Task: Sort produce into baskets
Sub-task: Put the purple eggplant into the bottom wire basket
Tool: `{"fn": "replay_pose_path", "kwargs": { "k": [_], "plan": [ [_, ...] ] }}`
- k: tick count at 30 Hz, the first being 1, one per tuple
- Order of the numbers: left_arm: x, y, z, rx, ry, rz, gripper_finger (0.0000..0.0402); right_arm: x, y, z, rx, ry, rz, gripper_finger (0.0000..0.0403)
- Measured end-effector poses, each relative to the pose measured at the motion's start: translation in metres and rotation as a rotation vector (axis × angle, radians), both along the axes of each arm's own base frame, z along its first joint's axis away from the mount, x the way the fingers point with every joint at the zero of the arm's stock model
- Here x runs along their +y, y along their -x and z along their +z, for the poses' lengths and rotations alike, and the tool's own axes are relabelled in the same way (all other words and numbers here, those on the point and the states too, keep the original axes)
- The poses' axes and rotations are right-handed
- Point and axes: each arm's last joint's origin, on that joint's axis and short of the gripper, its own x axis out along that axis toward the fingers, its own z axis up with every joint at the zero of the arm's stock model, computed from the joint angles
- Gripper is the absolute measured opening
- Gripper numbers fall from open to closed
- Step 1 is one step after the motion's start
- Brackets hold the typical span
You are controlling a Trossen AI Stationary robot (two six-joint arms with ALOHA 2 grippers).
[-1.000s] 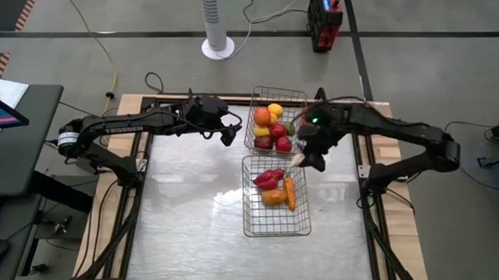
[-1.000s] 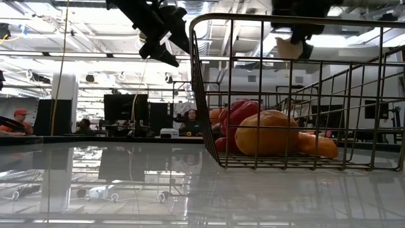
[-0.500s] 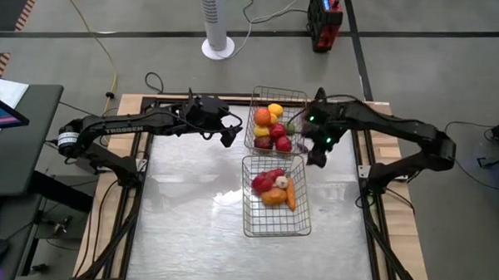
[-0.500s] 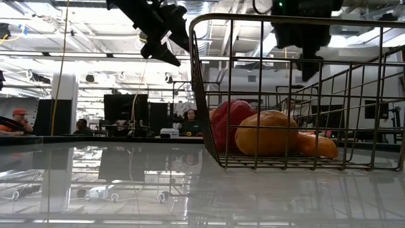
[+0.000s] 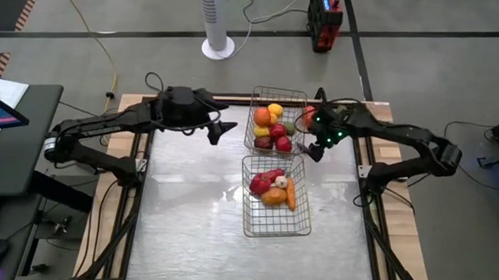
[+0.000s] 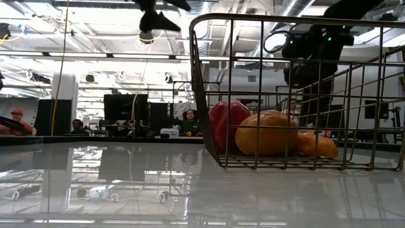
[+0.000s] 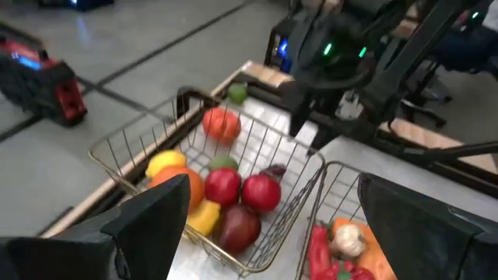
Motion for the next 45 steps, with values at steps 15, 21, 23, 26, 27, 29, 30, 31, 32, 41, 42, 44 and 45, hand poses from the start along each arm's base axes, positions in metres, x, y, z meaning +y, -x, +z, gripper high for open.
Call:
{"fn": "replay_pose_path", "kwargs": {
  "k": [15,21,23,26,27,29,30,31,32,41,42,44,45],
  "plan": [
    [-0.012,0.048,0.027,-0.055,-0.035,0.116,0.0357,-0.021,-0.029,-0.042,-0.052,0.086,0.102,0.0289],
    [-0.013,0.053,0.021,-0.012,0.055,0.147,0.0357,-0.030,-0.021,-0.045,-0.119,0.133,0.078,0.0289],
    [-0.014,0.054,0.020,-0.002,0.080,0.151,0.0357,-0.028,-0.012,-0.050,-0.130,0.123,0.055,0.0289],
    [-0.014,0.054,0.019,0.000,0.089,0.154,0.0357,-0.025,-0.002,-0.055,-0.142,0.119,0.037,0.0289],
    [-0.014,0.054,0.019,-0.001,0.088,0.157,0.0357,-0.024,0.000,-0.056,-0.142,0.118,0.038,0.0289],
    [-0.013,0.054,0.019,-0.001,0.081,0.179,0.0357,-0.022,0.001,-0.058,-0.137,0.120,0.054,0.0289],
    [-0.013,0.055,0.019,-0.001,0.076,0.192,0.0357,-0.021,0.000,-0.058,-0.134,0.120,0.066,0.0289],
    [-0.012,0.055,0.019,0.000,0.070,0.206,0.0357,-0.020,0.000,-0.058,-0.134,0.127,0.080,0.0289],
    [-0.012,0.055,0.020,0.000,0.064,0.218,0.0357,-0.019,-0.001,-0.058,-0.132,0.135,0.096,0.0289],
    [-0.011,0.054,0.023,-0.033,0.046,0.248,0.0357,-0.021,-0.008,-0.077,-0.042,0.136,0.146,0.0229],
    [-0.011,0.054,0.023,-0.037,0.051,0.254,0.0357,-0.021,-0.009,-0.079,-0.036,0.138,0.148,0.0214],
    [-0.010,0.054,0.023,-0.046,0.067,0.262,0.0357,-0.020,-0.010,-0.080,-0.025,0.149,0.146,0.0180],
    [-0.010,0.054,0.023,-0.050,0.074,0.265,0.0357,-0.020,-0.011,-0.080,-0.022,0.155,0.143,0.0162]
  ]
}}
